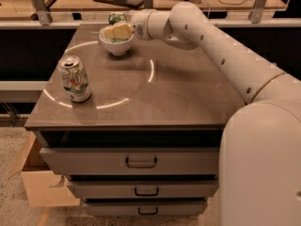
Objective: Place green can into white bowl
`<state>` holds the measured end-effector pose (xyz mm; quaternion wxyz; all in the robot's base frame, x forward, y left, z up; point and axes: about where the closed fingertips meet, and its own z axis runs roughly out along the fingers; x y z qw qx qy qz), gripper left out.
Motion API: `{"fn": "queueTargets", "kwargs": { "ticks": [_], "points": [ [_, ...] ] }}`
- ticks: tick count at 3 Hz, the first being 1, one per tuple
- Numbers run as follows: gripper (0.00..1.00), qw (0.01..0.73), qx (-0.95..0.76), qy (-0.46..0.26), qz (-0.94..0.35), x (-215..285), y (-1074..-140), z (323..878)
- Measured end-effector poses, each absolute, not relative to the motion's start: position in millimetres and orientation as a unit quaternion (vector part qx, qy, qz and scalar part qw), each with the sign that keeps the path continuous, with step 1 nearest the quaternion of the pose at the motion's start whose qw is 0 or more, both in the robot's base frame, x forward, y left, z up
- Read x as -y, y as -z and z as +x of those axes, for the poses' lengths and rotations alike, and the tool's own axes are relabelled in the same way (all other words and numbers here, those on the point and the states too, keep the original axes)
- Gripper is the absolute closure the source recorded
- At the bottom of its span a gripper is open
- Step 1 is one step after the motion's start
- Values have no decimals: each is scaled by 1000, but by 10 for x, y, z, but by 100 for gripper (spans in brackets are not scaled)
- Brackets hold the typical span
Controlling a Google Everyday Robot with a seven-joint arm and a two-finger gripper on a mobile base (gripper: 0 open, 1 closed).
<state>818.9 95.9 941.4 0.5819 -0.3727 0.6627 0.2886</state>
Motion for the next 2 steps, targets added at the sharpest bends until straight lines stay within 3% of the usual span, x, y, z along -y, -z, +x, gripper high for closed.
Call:
{"fn": "queueTargets", "kwargs": {
  "ticks": [1, 2],
  "points": [
    [0, 594, -671, -273, -349, -618, -9517, 8222],
    [0, 596, -699, -247, -309, 50, -9547, 8212]
  ]
}}
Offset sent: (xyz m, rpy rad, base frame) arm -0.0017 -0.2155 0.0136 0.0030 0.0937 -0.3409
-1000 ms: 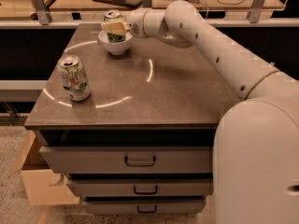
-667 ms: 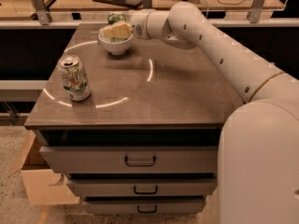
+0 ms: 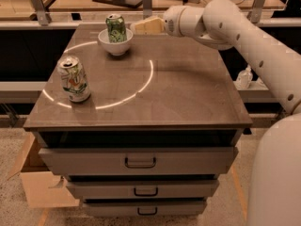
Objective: Place green can into white bowl
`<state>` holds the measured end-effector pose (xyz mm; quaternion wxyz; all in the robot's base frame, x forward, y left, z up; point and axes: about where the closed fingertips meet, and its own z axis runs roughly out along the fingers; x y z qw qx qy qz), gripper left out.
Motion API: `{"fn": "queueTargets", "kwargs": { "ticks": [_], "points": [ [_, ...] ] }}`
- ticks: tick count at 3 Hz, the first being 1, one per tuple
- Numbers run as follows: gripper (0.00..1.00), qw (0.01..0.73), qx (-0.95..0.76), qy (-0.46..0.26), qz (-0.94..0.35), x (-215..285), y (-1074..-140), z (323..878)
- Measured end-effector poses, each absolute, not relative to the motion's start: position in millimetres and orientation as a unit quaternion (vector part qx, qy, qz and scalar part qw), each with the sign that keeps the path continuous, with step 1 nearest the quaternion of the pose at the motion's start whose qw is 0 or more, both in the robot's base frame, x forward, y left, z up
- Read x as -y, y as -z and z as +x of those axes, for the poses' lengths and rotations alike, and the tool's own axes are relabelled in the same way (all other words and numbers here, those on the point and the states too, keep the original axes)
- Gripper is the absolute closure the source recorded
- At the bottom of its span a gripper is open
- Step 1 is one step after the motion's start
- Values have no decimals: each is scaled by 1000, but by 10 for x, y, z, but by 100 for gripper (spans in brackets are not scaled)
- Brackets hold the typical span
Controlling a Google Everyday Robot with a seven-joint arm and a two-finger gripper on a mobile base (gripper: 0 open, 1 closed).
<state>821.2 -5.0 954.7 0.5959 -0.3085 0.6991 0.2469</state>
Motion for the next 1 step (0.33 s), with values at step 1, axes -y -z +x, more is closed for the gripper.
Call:
{"fn": "queueTargets", "kwargs": {
  "ticks": [1],
  "points": [
    [0, 559, -740, -224, -299, 346, -9545, 8125]
  ]
}}
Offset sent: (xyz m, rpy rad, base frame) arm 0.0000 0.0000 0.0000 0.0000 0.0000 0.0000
